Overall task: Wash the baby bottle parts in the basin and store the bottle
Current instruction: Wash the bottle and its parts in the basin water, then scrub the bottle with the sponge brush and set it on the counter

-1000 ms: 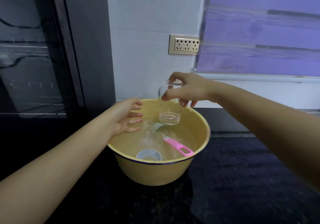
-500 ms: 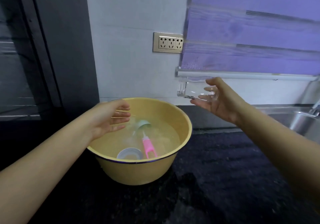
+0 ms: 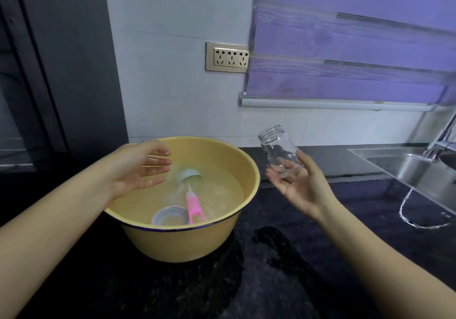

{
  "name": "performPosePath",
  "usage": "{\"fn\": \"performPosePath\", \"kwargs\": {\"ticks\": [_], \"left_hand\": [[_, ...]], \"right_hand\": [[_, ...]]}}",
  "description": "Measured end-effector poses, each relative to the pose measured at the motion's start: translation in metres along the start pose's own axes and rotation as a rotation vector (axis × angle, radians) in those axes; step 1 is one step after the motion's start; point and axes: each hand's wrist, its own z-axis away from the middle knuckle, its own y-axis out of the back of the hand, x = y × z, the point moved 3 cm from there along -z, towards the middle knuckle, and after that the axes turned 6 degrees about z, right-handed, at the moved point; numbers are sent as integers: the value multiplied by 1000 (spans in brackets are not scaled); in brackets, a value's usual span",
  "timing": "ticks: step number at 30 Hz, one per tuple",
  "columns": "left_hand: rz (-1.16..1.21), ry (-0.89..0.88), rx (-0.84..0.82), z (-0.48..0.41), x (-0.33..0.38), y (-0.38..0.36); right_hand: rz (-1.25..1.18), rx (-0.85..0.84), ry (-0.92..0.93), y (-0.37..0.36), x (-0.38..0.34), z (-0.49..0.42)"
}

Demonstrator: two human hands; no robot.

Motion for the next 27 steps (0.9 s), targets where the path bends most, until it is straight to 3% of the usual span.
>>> {"fn": "performPosePath", "kwargs": {"ticks": [3, 7, 12, 16, 27], "left_hand": [[-9, -11, 3, 0, 1, 0], [-12, -24, 9, 2, 0, 0], [-21, -26, 17, 2, 0, -1], [-29, -26, 18, 3, 0, -2], [-42, -6, 12, 4, 1, -2]], "right_hand": [[59, -124, -7, 4, 6, 2], [194, -96, 44, 11, 14, -1], [909, 173, 243, 33, 16, -11], [1268, 190, 250, 45, 16, -13], [1284, 38, 175, 46, 14, -16]]}}
